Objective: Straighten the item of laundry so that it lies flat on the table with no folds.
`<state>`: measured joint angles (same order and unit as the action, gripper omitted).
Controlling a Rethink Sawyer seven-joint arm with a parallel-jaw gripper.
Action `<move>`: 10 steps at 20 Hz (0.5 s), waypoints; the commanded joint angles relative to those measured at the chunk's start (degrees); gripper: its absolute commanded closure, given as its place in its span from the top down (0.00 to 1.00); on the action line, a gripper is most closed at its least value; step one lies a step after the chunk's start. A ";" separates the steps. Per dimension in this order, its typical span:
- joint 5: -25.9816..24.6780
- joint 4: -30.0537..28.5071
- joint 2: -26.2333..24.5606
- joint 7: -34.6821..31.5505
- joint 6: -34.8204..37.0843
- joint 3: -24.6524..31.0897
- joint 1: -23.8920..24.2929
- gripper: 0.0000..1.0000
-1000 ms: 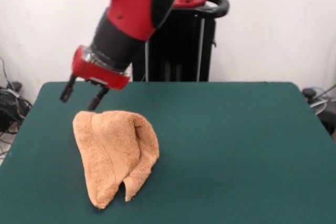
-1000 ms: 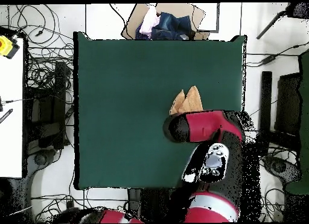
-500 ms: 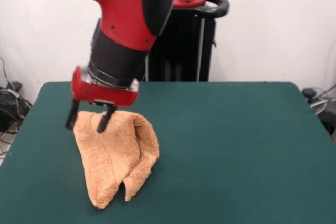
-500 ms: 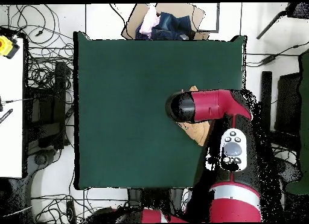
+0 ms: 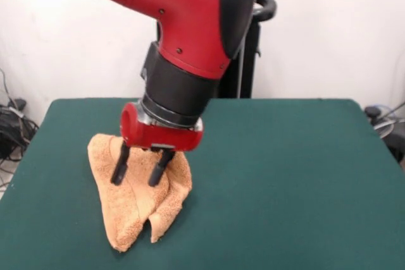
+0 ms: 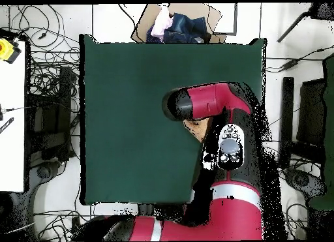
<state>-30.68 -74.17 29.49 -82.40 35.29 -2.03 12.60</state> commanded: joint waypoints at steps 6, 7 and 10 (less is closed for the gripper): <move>-2.53 -1.28 -3.88 1.77 -2.47 5.19 -0.14 1.00; -2.83 -1.63 -3.93 2.04 -2.90 5.21 0.01 1.00; -3.37 -1.62 -4.30 2.83 -2.72 5.08 0.08 1.00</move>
<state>-30.70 -73.58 27.63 -82.40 35.29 -1.91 12.13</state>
